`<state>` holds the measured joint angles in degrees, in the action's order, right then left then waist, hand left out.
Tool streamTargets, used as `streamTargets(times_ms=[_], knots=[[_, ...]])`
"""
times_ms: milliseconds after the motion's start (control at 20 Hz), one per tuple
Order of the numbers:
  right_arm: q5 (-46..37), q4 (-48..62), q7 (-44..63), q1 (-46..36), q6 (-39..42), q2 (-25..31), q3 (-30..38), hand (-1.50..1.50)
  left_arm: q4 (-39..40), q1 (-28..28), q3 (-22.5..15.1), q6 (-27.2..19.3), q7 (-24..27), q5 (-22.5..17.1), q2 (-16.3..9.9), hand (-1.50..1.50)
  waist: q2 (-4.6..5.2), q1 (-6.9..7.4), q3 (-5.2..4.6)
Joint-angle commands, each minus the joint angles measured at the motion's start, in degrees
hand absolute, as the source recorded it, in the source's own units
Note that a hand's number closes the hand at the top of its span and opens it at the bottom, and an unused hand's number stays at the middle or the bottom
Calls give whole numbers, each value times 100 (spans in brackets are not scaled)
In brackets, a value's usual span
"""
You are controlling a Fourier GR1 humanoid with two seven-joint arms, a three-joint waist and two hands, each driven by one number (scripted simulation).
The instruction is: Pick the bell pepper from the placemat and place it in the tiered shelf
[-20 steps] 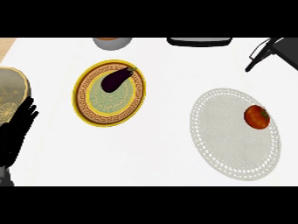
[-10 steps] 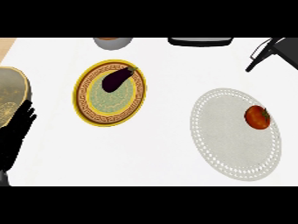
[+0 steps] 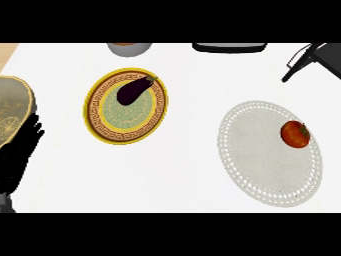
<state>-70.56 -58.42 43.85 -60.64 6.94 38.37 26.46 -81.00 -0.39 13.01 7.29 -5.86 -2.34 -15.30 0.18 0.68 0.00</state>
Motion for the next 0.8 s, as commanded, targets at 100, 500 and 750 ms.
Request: streamTargets(times_ms=[100,500,750], knots=[[130,699,6,168,-907,303,462,150,118,-94,84,21,107,44,-90,0,12,-2,2],[58,1941,-530,130,-1193,560,148,-150,-360,313,-97,30,132,94,164,0,17,73,2],[555,1811,-1006,292,-1762,623,423,-150,-354,71,7,-31,-242,51,82,0,3,20,4]])
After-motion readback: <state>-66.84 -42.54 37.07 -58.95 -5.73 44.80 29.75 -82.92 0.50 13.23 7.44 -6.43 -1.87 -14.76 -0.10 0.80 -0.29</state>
